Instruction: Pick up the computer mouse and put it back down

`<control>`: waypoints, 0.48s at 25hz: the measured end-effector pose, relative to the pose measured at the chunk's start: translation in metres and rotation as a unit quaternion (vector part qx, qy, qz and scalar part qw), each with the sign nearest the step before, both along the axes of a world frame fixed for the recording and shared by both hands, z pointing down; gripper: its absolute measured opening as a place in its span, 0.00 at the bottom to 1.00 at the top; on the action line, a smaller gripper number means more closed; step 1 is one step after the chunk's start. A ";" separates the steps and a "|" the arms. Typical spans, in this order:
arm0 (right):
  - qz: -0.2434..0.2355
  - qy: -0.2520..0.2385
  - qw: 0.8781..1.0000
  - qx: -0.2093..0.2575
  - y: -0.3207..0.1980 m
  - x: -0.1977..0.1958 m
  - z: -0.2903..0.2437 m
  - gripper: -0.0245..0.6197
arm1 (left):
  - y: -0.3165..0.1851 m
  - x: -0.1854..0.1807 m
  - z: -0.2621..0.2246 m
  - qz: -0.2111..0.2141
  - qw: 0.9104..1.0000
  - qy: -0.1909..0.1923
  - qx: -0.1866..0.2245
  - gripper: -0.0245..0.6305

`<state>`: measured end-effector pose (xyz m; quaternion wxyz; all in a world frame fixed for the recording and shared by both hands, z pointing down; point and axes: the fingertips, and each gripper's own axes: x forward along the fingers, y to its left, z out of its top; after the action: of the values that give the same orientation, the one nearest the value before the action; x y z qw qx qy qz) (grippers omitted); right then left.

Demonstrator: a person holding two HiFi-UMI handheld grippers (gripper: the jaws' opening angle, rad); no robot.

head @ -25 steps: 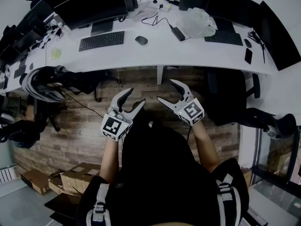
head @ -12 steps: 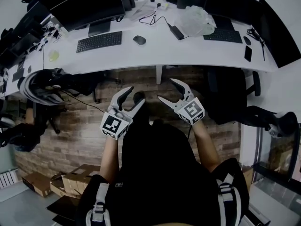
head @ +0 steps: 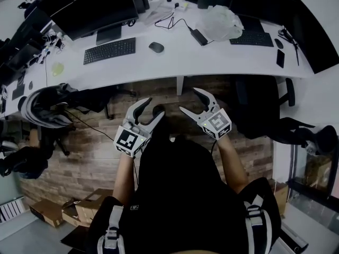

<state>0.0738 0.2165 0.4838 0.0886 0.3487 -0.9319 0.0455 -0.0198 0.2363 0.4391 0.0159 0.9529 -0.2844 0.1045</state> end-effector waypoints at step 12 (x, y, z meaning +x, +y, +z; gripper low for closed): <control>0.014 0.031 0.999 -0.010 -0.080 -0.026 0.010 0.54 | -0.094 -0.027 0.005 0.021 1.000 0.018 -0.010 0.39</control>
<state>0.0476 0.1365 0.4938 0.1208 0.3623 -0.9231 0.0455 -0.0464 0.1418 0.4440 0.0285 0.9602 -0.2626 0.0909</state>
